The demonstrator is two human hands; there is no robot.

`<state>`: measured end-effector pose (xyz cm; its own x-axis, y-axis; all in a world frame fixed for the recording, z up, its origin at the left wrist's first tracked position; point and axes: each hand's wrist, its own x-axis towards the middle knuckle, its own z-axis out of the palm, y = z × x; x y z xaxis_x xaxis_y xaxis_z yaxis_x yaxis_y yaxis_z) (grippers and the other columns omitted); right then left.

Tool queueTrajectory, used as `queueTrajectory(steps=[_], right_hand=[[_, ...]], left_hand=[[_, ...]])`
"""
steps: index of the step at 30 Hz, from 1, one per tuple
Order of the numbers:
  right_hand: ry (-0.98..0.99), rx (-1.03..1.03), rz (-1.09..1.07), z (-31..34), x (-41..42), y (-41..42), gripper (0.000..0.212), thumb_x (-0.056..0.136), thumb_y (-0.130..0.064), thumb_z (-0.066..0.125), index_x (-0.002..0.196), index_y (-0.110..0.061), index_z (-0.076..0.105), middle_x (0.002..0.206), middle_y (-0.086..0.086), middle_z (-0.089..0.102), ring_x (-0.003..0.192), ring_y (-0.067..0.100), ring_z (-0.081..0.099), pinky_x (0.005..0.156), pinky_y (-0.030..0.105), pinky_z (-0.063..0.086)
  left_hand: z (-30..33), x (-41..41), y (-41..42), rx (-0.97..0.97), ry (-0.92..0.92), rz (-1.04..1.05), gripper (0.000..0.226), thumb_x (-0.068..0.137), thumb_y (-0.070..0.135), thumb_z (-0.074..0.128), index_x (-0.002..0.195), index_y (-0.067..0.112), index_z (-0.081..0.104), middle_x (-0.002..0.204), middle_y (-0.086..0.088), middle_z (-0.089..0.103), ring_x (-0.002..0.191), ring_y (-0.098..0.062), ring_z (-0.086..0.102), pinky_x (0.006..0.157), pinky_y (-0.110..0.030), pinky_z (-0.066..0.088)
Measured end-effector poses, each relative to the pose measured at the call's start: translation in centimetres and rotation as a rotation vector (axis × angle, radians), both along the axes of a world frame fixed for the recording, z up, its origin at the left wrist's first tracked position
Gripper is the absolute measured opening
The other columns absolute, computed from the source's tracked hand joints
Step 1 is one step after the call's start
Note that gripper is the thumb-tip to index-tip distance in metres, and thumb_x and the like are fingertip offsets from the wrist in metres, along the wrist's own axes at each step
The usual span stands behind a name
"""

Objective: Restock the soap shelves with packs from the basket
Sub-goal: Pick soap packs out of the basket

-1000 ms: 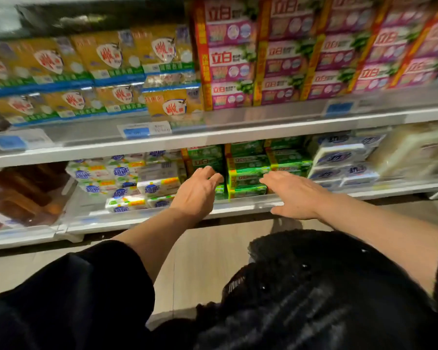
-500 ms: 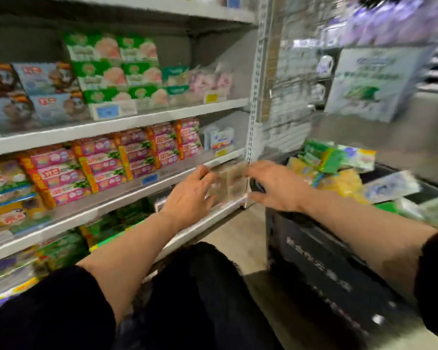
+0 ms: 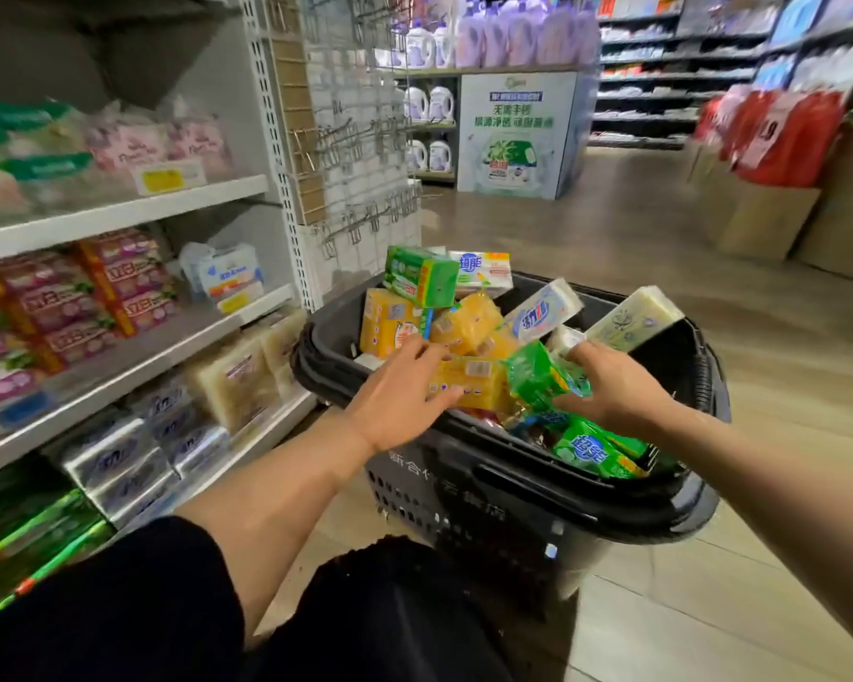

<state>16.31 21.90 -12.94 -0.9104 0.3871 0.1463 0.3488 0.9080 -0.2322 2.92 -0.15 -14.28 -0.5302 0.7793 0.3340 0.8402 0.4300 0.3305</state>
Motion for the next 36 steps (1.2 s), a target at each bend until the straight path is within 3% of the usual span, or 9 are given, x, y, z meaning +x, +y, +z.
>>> queueTrajectory(steps=[7, 14, 18, 23, 28, 32, 36], right_hand=[[-0.124, -0.076, -0.077, -1.6, -2.2, 3.7, 0.085, 0.067, -0.032, 0.084, 0.134, -0.005, 0.039, 0.134, 0.015, 0.046, 0.120, 0.030, 0.046, 0.099, 0.038, 0.041], [-0.161, -0.187, -0.029, -3.2, -5.1, 5.8, 0.094, 0.065, -0.017, 0.085, 0.144, -0.014, 0.034, 0.142, 0.010, 0.045, 0.128, 0.026, 0.044, 0.100, 0.028, 0.038], [-0.186, -0.281, 0.021, -4.3, -5.8, 7.0, 0.092, 0.067, -0.010, 0.083, 0.144, -0.017, 0.035, 0.145, 0.004, 0.040, 0.131, 0.022, 0.039, 0.101, 0.024, 0.033], [-0.103, -0.287, 0.066, -4.5, -6.0, 7.2, 0.084, 0.062, -0.021, 0.087, 0.134, -0.016, 0.045, 0.133, 0.003, 0.049, 0.121, 0.021, 0.045, 0.093, 0.024, 0.035], [0.199, -0.307, 0.075, -3.4, -5.5, 6.5, 0.076, 0.051, -0.028, 0.089, 0.117, -0.017, 0.051, 0.108, 0.003, 0.048, 0.098, 0.019, 0.047, 0.072, 0.025, 0.032], [0.446, -0.430, -0.011, -2.8, -5.1, 6.1, 0.067, 0.054, -0.026, 0.090, 0.100, -0.020, 0.042, 0.101, 0.004, 0.056, 0.090, 0.022, 0.054, 0.074, 0.032, 0.043], [0.588, -0.531, -0.091, -1.7, -4.2, 5.5, 0.075, 0.045, -0.042, 0.091, 0.096, -0.016, 0.043, 0.094, 0.000, 0.063, 0.088, 0.019, 0.060, 0.076, 0.037, 0.051]], left_hand=[[-0.4, -4.9, 5.7, -0.279, -0.066, -0.012, 0.068, 0.075, 0.030, 0.080, 0.134, 0.016, 0.047, 0.137, -0.004, 0.042, 0.127, -0.025, 0.044, 0.104, -0.038, 0.038], [-2.3, -8.1, 10.2, -0.505, -0.009, -0.101, 0.091, 0.062, 0.035, 0.089, 0.139, 0.019, 0.042, 0.137, -0.003, 0.046, 0.128, -0.023, 0.045, 0.103, -0.036, 0.040], [-3.8, -8.3, 11.1, -0.550, 0.053, -0.143, 0.081, 0.068, 0.029, 0.082, 0.135, 0.019, 0.039, 0.131, -0.003, 0.047, 0.122, -0.023, 0.048, 0.094, -0.033, 0.040], [-3.5, -8.5, 10.9, -0.482, 0.066, -0.139, 0.072, 0.062, 0.032, 0.081, 0.126, 0.023, 0.048, 0.120, 0.000, 0.058, 0.112, -0.023, 0.057, 0.084, -0.037, 0.049], [-2.7, -8.1, 10.6, -0.425, 0.001, -0.041, 0.093, 0.056, 0.034, 0.086, 0.139, 0.021, 0.046, 0.130, -0.001, 0.059, 0.118, -0.024, 0.056, 0.090, -0.038, 0.049], [-1.8, -7.6, 10.0, -0.185, -0.174, 0.054, 0.100, 0.055, 0.037, 0.088, 0.143, 0.019, 0.044, 0.131, 0.000, 0.059, 0.118, -0.022, 0.056, 0.093, -0.033, 0.047], [-0.4, -6.7, 8.9, 0.012, -0.279, 0.096, 0.109, 0.037, 0.058, 0.075, 0.138, 0.023, 0.052, 0.116, 0.007, 0.066, 0.104, -0.015, 0.063, 0.089, -0.038, 0.053]])
